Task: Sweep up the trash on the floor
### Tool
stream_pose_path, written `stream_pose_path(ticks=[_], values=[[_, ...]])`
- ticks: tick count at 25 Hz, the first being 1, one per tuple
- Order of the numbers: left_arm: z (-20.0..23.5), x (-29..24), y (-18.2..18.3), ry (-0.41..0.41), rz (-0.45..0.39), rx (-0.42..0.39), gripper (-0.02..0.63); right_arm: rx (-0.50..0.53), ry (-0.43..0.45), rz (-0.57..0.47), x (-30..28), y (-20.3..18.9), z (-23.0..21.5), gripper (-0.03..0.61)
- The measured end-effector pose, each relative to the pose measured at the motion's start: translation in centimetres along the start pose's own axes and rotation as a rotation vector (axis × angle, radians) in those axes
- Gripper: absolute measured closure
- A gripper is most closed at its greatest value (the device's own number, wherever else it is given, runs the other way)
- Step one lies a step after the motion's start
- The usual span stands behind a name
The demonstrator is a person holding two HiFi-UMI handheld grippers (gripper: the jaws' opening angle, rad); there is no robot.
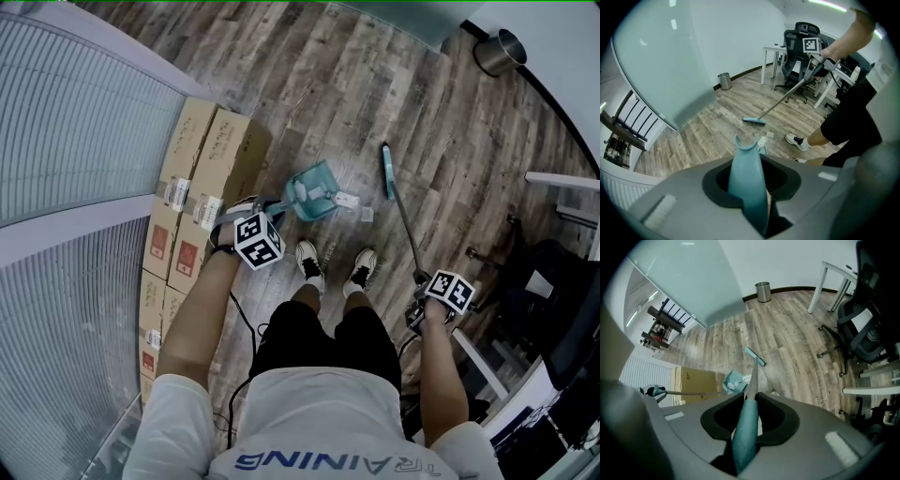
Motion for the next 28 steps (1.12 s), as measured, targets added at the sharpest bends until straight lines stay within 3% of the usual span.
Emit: stream_pose_path(ticks=[4, 12, 21, 28], values=[[0.0, 0.0, 0.1, 0.0, 0.001, 0.0, 0.514, 0.013, -0.012, 0.053, -0.6, -2.6, -0.5, 0.469], [-0.2, 0.0, 0.2, 0.003, 0.002, 0.001, 0.515, 0.061, 0.044, 0.093, -1.5, -5.9, 3.1, 0.469], [-0.3, 0.0, 0.0, 0.009, -0.003, -0.004, 0.514, 0.009, 0.196, 0.127, -1.9, -6.4, 8.3, 0.469], [-0.2, -0.1, 0.1, 0.007, -0.003, -0.004, 0.514, 0.157, 0.195, 0.134, -1.9, -7.2, 11.8, 0.469]])
Point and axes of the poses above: the fingertips, and each gripper's own axes: x backward along the fingers, z to its left, y out of its top, the point moved 5 cm from there along x, backward along the fingers, and after that the axes turned 10 degrees about -y, right-handed, at the moved point
